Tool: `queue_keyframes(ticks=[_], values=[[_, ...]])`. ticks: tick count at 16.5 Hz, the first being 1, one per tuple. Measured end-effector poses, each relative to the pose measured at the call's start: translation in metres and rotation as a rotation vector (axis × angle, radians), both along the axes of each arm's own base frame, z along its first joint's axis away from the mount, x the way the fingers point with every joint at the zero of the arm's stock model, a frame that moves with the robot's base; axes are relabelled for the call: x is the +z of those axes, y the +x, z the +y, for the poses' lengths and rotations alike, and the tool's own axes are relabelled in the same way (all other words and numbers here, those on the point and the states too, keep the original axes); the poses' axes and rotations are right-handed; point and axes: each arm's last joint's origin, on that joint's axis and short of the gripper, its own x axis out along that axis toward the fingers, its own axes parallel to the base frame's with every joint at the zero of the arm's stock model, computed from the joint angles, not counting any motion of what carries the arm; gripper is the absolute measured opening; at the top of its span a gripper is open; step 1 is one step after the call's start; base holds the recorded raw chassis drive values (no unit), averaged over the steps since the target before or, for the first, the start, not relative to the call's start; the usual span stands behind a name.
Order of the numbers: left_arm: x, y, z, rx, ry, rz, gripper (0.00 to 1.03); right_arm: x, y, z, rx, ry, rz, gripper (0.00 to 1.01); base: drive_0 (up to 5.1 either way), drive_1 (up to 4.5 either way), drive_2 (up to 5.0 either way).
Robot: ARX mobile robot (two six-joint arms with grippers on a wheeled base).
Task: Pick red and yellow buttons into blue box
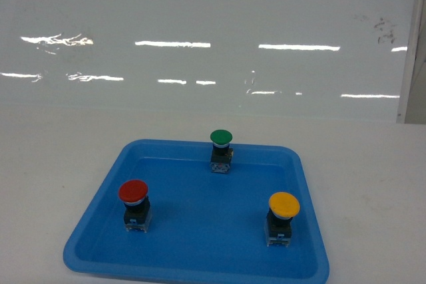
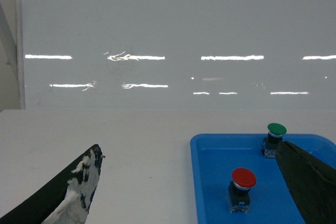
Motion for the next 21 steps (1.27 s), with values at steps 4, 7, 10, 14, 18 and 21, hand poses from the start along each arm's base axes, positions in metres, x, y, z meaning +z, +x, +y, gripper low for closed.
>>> queue_keyframes(ticks=[4,7,10,14,18,21], values=[[0.0000,0.0000,0.0000,0.000,0.000,0.000,0.98,0.0000,0.0000,0.0000,0.000,0.000,0.000,0.98,0.0,0.00,0.0],[0.0000,0.0000,0.0000,0.000,0.000,0.000,0.98,0.0000,0.0000,0.0000,0.000,0.000,0.000,0.98,0.0,0.00,0.0],[0.0000,0.0000,0.0000,0.000,0.000,0.000,0.98,0.0000,0.0000,0.0000,0.000,0.000,0.000,0.98,0.0,0.00,0.0],[0.0000,0.0000,0.0000,0.000,0.000,0.000,0.98,0.0000,0.0000,0.0000,0.000,0.000,0.000,0.98,0.0,0.00,0.0],[0.0000,0.0000,0.0000,0.000,0.000,0.000,0.98,0.0000,0.0000,0.0000,0.000,0.000,0.000,0.98,0.0,0.00,0.0],[0.0000,0.0000,0.0000,0.000,0.000,0.000,0.98,0.0000,0.0000,0.0000,0.000,0.000,0.000,0.98,0.0,0.00,0.0]])
